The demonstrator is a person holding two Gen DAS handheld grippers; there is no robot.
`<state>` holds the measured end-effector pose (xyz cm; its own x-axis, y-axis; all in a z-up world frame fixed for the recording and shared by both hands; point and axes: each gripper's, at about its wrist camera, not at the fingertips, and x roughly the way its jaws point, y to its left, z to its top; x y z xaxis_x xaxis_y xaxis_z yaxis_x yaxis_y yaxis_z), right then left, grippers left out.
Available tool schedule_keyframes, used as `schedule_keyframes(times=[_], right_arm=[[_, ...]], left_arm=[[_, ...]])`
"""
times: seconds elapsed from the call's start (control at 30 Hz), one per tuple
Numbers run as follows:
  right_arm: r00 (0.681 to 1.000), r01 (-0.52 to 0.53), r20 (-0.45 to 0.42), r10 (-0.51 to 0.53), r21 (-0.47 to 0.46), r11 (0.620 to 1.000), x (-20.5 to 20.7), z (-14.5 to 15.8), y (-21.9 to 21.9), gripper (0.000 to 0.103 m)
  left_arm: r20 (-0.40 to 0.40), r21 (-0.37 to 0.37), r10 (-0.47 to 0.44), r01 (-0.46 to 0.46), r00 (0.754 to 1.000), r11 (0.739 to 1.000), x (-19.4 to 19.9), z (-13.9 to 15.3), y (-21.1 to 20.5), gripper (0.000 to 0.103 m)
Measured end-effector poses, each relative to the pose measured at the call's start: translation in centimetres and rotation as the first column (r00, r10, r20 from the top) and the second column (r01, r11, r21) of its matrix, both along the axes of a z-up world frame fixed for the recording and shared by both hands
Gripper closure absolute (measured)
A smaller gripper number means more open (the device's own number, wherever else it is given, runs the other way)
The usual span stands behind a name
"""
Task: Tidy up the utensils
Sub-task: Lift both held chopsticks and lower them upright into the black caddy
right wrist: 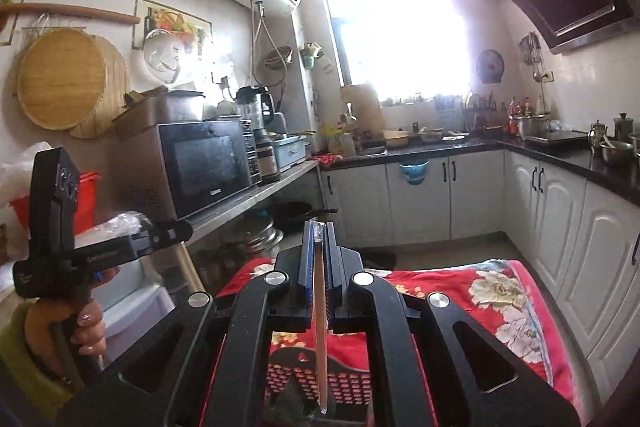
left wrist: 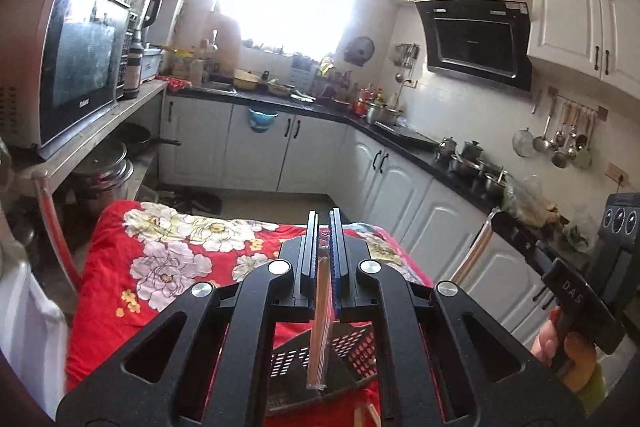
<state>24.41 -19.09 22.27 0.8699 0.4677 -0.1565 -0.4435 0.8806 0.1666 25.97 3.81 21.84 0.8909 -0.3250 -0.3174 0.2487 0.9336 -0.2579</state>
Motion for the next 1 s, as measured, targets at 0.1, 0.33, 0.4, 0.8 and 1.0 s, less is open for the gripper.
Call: schedule_keyframes(times=[0.1, 0.33, 0.4, 0.8, 1.0], right_arm=[[1.000, 0.015, -0.012, -0.015, -0.003, 1.000, 0.9, -1.2, 0.2, 0.098], [0.998, 0.032, -0.058, -0.032, -0.008, 0.999, 2.3, -4.2, 0.5, 0.098], [0.997, 0.037, -0.067, -0.037, -0.008, 0.999, 2.5, -5.1, 0.5, 0.098], [0.994, 0.060, -0.090, -0.059, 0.011, 0.998, 2.8, -9.4, 0.9, 0.098], [0.992, 0.068, -0.106, -0.066, 0.021, 0.997, 2.8, -10.5, 0.7, 0.098]], left_arm=[[-0.016, -0.007, 0.008, -0.008, 1.000, 1.000, 0.6, -1.3, 0.3, 0.100], [-0.040, -0.004, 0.028, -0.028, 0.999, 1.000, 1.2, -4.3, 0.5, 0.100], [-0.046, -0.004, 0.031, -0.031, 0.998, 1.000, 1.3, -5.2, 0.5, 0.100], [-0.075, -0.002, 0.049, -0.049, 0.996, 0.999, 1.0, -8.9, 0.5, 0.100], [-0.075, 0.007, 0.055, -0.055, 0.996, 0.998, 0.4, -9.7, 0.4, 0.100]])
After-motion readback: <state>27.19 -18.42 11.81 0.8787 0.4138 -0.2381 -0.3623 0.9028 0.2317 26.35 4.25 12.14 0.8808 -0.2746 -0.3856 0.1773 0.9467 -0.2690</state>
